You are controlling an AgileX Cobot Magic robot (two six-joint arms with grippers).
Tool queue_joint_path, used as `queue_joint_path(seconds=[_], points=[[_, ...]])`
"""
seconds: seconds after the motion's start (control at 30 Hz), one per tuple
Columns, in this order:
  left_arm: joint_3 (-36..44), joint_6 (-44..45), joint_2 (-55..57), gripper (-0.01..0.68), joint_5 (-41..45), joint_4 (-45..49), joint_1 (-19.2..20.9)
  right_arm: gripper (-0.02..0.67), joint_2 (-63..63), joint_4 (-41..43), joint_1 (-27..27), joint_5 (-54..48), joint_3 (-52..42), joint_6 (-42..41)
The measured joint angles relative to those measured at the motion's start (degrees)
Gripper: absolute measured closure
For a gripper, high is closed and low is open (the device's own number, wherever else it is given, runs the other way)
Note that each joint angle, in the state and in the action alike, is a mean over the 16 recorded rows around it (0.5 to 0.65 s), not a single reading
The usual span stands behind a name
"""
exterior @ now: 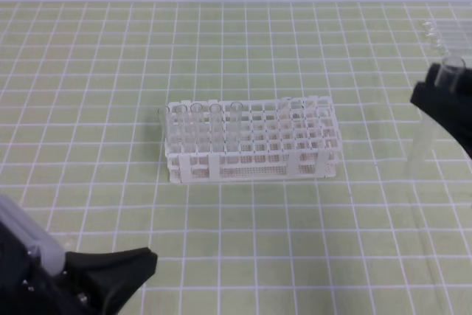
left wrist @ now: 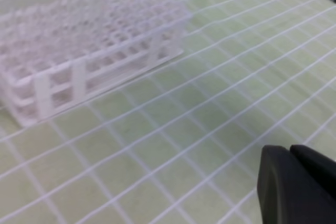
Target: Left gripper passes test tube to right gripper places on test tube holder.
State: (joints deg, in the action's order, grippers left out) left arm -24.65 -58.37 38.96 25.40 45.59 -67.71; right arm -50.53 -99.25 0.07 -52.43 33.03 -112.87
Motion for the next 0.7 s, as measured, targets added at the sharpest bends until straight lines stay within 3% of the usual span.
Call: queue_joint_path(seconds=[0.37, 0.7], points=[[0.51, -0.29, -1.05, 0.675, 6.38, -0.47, 0.00, 0.548, -14.18, 0.00, 3.50, -1.56, 10.06, -1.54], [0.49, -0.31, -1.08, 0.675, 6.97, -0.17, -0.01, 0.548, -19.56, 0.00, 5.42, -0.56, 13.86, -2.10]])
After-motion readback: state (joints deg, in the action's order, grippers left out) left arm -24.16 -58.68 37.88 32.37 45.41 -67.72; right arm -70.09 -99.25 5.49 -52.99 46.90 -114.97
